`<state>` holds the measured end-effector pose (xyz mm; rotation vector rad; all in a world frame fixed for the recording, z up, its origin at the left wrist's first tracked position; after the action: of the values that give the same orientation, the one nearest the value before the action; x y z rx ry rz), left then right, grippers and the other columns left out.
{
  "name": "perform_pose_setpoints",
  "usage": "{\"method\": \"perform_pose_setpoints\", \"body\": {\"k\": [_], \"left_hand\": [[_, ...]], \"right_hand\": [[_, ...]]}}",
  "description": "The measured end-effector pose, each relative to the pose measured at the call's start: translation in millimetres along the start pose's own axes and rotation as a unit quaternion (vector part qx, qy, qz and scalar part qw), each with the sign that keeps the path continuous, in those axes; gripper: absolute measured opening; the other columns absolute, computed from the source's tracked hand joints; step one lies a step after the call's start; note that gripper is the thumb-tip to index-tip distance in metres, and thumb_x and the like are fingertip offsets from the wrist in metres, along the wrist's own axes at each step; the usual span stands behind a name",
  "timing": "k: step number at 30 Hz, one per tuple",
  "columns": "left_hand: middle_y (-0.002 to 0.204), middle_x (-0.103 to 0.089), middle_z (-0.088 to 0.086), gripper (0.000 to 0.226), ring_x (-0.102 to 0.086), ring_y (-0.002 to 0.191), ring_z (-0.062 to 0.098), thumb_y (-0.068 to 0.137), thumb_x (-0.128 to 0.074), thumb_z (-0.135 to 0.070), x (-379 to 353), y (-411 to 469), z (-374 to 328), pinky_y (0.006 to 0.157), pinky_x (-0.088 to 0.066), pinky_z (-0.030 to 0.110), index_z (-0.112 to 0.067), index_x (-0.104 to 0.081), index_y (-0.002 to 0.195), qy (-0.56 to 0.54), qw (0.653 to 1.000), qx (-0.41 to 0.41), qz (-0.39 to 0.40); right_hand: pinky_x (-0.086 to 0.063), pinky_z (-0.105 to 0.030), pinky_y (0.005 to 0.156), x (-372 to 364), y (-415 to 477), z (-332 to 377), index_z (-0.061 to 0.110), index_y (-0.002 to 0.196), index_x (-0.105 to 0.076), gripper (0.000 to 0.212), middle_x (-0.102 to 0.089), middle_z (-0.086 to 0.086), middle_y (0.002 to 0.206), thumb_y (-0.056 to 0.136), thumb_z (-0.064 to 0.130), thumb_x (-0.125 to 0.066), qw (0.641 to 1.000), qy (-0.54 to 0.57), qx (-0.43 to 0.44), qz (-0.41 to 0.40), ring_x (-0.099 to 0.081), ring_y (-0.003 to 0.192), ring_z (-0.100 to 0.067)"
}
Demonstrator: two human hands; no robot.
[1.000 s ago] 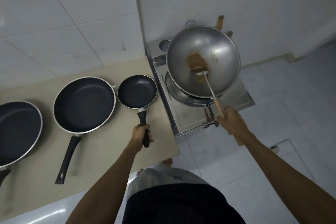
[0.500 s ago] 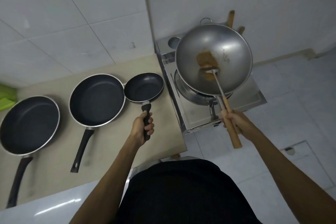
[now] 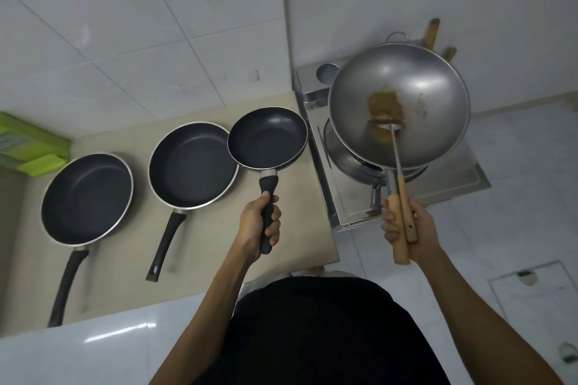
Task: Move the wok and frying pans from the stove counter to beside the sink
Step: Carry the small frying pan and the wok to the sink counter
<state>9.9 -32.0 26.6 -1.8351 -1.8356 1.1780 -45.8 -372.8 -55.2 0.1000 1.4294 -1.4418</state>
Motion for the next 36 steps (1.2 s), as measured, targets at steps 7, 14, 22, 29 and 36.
{"method": "perform_pose_setpoints", "body": {"k": [7,14,22,29,36], "left_hand": [[0.059,-0.045,0.001,0.028,-0.029,0.031,0.011,0.104,-0.037,-0.034,0,-9,-7,0.03,-0.028,0.019,-0.009,-0.05,0.1,0.007,1.0,0.01,-0.001],[0.059,-0.044,0.001,0.029,-0.028,0.031,0.011,0.105,-0.035,-0.033,7,-24,-9,0.031,-0.028,0.018,-0.007,-0.049,0.106,-0.004,1.0,0.004,-0.015],[0.059,-0.043,0.002,0.031,-0.028,0.031,0.011,0.105,-0.034,-0.032,50,-62,-6,0.032,-0.028,0.018,-0.007,-0.05,0.107,-0.025,0.999,-0.019,-0.02],[0.058,-0.043,0.0,0.031,-0.028,0.03,0.009,0.105,-0.037,-0.035,130,-115,-12,0.03,-0.028,0.016,-0.009,-0.052,0.108,-0.085,0.993,-0.074,-0.025],[0.058,-0.043,0.0,0.032,-0.028,0.031,0.009,0.104,-0.037,-0.035,271,-196,-27,0.03,-0.028,0.017,-0.009,-0.055,0.106,-0.085,0.987,-0.127,-0.053]], "right_hand": [[-0.036,-0.022,0.038,-27,-3,-13,0.007,0.097,-0.059,0.058,-0.05,-0.002,0.067,0.099,0.058,-0.033,0.999,0.029,0.022,0.014,-0.044,0.043,-0.01],[-0.037,-0.017,0.032,-54,-10,-21,0.009,0.083,-0.061,0.061,-0.051,0.0,0.056,0.1,0.059,-0.031,0.999,0.031,0.023,-0.037,-0.045,0.037,-0.007],[-0.036,-0.018,0.031,-66,-46,-44,0.01,0.08,-0.057,0.056,-0.05,0.0,0.053,0.098,0.059,-0.039,0.995,-0.037,0.041,-0.079,-0.045,0.035,-0.008],[-0.027,-0.019,0.029,-120,-82,-107,0.01,0.075,-0.06,0.06,-0.044,0.0,0.051,0.096,0.06,-0.036,0.995,-0.065,0.023,-0.078,-0.039,0.031,-0.008],[-0.031,-0.016,0.027,-195,-93,-231,0.011,0.074,-0.061,0.058,-0.045,-0.002,0.049,0.097,0.057,-0.036,0.993,-0.11,0.012,-0.043,-0.04,0.028,-0.011]]}}
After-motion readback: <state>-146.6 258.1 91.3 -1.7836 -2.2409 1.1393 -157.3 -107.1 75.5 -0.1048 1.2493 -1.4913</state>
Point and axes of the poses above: each hand's wrist, its own y-axis towards the middle knuckle, its own x-axis out of the back of the hand, z = x × y, the point moved 3 cm from there along y, towards the middle knuckle
